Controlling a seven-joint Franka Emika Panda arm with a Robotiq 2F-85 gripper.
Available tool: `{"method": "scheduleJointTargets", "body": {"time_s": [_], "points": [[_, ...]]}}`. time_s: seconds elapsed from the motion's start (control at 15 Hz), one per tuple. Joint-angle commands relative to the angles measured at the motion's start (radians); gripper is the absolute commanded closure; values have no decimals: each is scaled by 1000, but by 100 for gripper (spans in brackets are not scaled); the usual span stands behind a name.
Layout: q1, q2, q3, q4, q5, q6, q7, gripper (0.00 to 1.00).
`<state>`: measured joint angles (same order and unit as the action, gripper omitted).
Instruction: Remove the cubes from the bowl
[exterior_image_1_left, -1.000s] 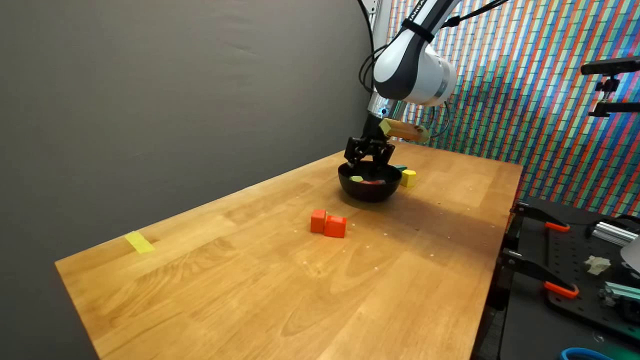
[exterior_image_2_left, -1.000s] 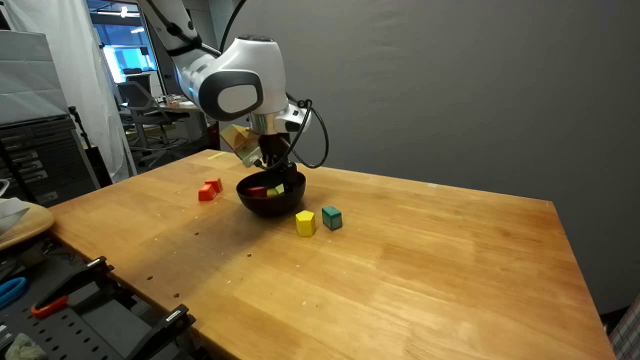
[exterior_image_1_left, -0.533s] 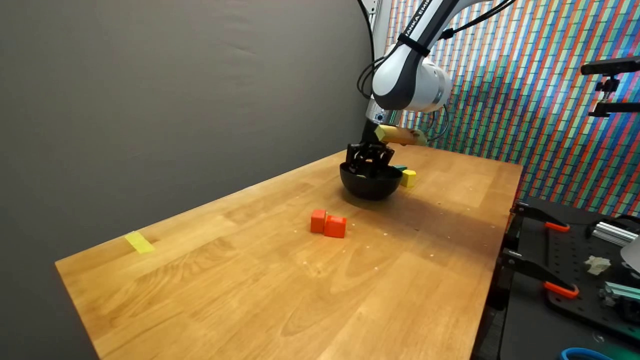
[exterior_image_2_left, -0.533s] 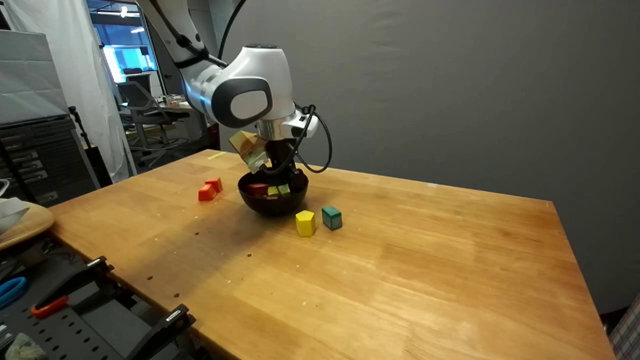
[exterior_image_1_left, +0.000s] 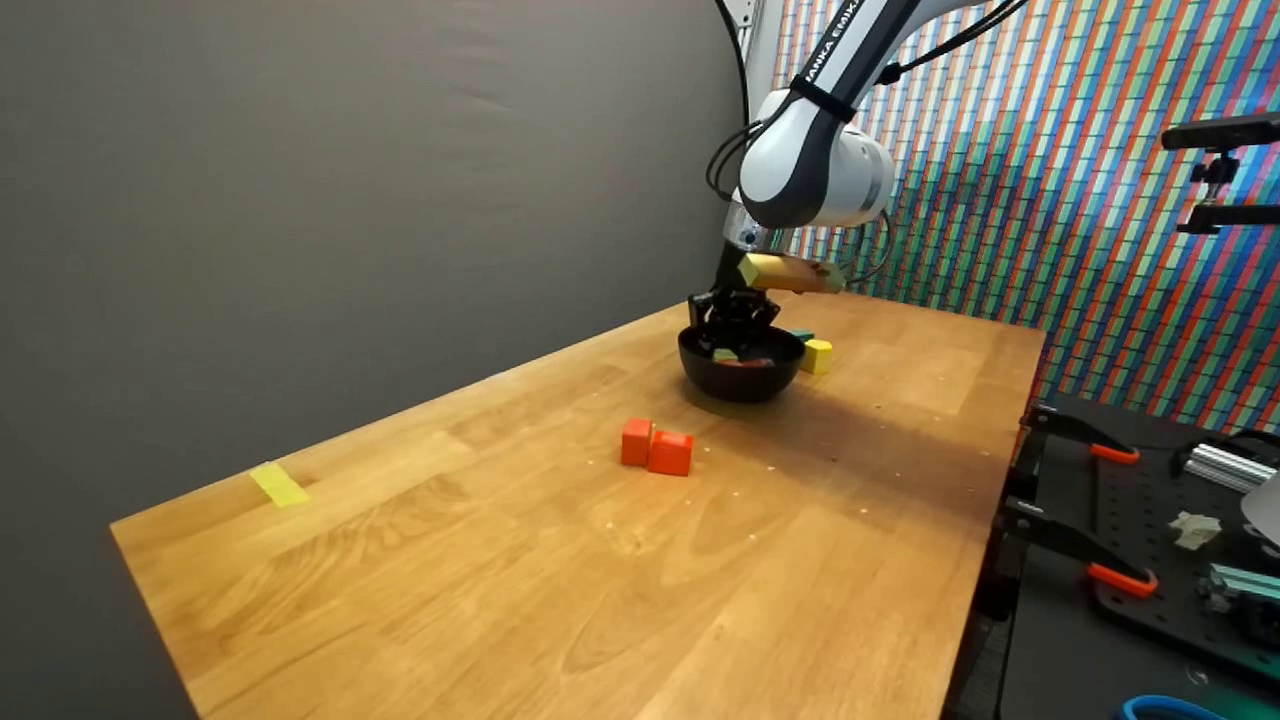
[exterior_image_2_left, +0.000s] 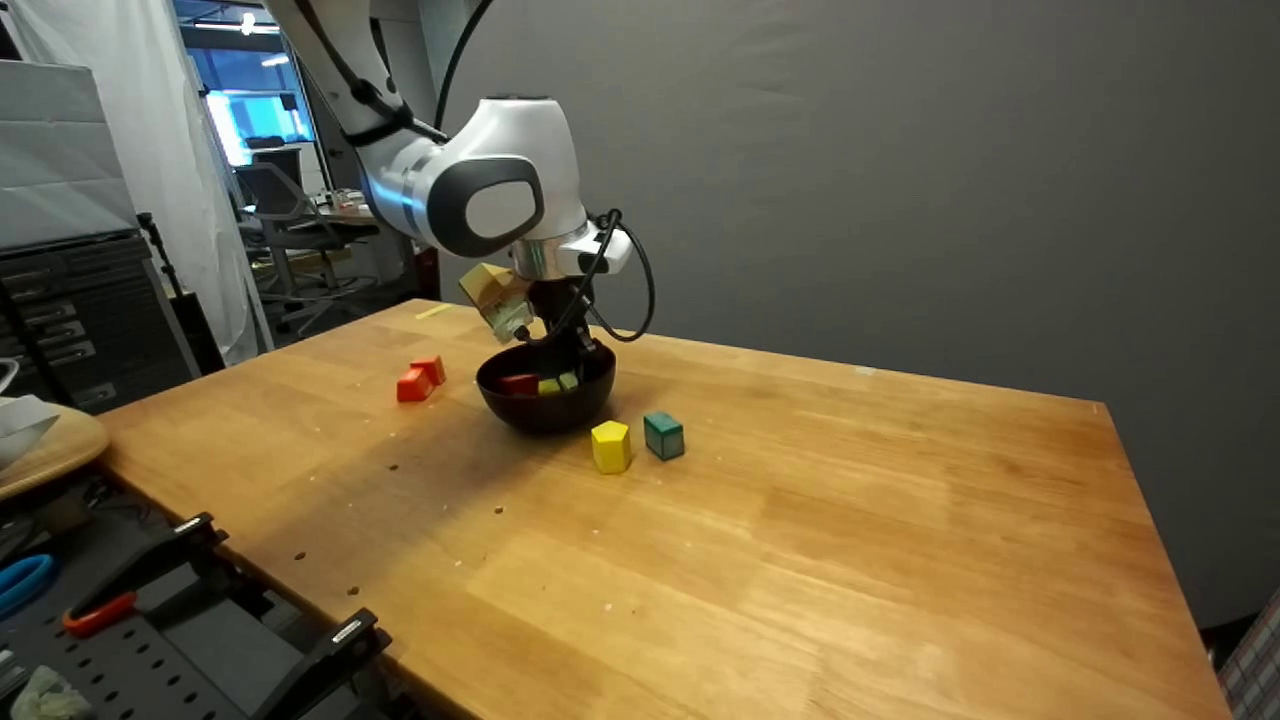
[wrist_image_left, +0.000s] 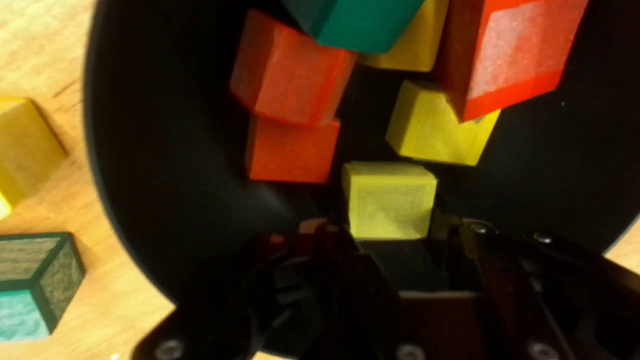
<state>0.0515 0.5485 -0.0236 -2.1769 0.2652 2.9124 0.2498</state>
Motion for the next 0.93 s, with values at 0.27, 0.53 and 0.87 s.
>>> {"method": "scheduleJointTargets", "body": {"time_s": [0.27,0.53,0.87], "points": [[137,-245,-130,-78,-177,-195,115,83],[76,-438,1,-102,-98,-469,27,83],[87,-483,61,-79,-60,-678,105,83]]}}
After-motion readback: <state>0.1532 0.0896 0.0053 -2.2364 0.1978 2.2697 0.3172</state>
